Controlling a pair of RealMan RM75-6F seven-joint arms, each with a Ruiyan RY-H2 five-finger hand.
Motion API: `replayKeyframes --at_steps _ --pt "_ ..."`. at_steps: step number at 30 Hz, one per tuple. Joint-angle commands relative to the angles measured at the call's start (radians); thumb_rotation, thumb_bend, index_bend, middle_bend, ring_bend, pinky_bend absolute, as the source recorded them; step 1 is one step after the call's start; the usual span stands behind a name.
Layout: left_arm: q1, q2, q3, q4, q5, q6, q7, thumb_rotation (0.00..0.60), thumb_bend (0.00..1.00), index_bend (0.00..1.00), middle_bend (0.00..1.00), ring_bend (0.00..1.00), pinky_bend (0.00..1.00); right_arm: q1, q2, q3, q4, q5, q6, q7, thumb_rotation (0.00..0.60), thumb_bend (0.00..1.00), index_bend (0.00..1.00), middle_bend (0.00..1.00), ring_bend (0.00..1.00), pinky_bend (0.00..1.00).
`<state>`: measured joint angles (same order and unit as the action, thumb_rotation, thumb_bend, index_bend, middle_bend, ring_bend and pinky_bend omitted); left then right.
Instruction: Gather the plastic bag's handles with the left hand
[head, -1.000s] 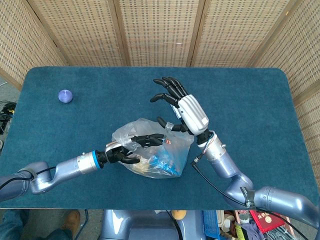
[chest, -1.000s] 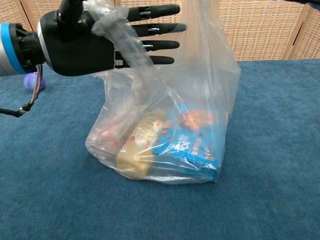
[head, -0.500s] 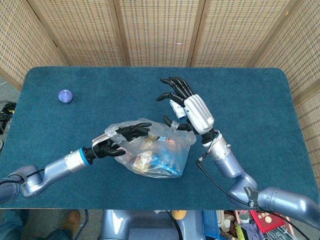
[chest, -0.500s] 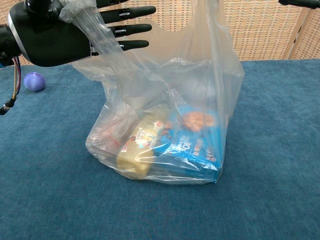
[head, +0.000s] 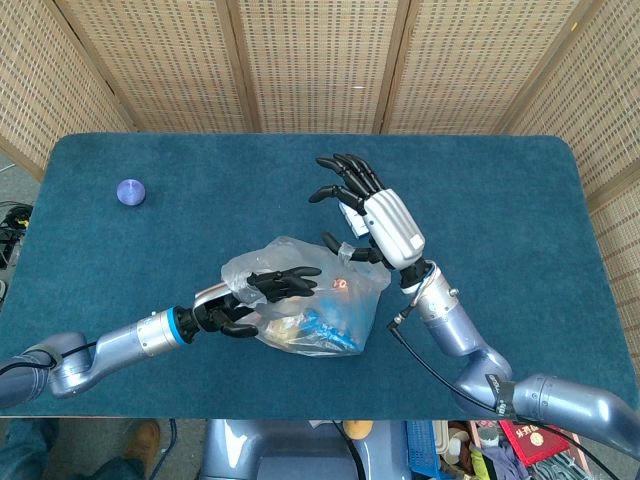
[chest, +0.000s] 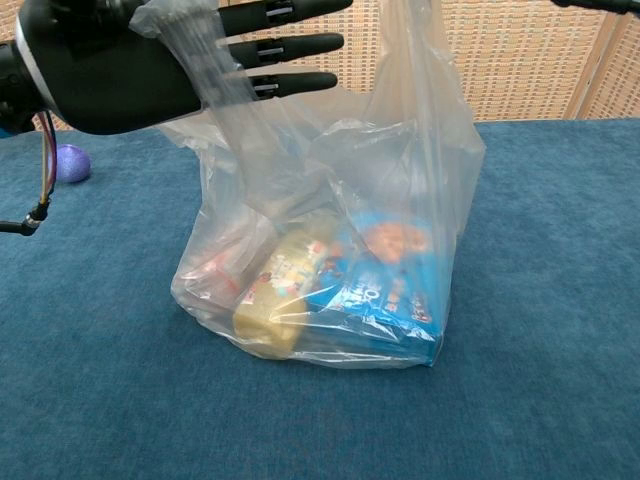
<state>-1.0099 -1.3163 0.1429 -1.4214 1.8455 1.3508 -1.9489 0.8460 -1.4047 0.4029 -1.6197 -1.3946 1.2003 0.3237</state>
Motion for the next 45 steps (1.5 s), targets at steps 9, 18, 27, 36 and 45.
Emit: replayKeyframes --at_steps 9,18,27,36,45 --pt "-0.008 -0.012 0.004 0.006 0.001 -0.015 0.006 0.434 0.21 0.01 0.00 0.00 0.03 -0.014 0.014 -0.006 -0.001 -0.007 0.008 0.030 0.600 0.43 0.32 0.12 0.00 0.00" --pt "-0.014 -0.030 -0.013 0.002 -0.037 -0.042 0.005 0.436 0.21 0.00 0.00 0.00 0.03 -0.019 0.017 -0.010 -0.004 -0.013 0.012 0.037 0.600 0.43 0.32 0.12 0.00 0.00" --pt "-0.035 -0.052 -0.015 0.003 -0.029 -0.074 0.000 0.456 0.22 0.01 0.00 0.00 0.03 -0.016 0.021 -0.005 -0.013 -0.009 0.008 0.033 0.600 0.43 0.32 0.12 0.00 0.00" --pt "-0.060 -0.050 -0.052 -0.018 -0.074 -0.116 0.002 0.460 0.22 0.01 0.00 0.00 0.01 -0.012 0.025 -0.003 -0.033 -0.010 0.007 0.020 0.600 0.42 0.32 0.12 0.00 0.00" --pt "-0.089 -0.055 -0.056 -0.028 -0.062 -0.150 -0.015 0.483 0.22 0.01 0.00 0.00 0.02 -0.008 0.020 -0.003 -0.035 -0.005 0.003 0.010 0.600 0.43 0.32 0.12 0.00 0.00"
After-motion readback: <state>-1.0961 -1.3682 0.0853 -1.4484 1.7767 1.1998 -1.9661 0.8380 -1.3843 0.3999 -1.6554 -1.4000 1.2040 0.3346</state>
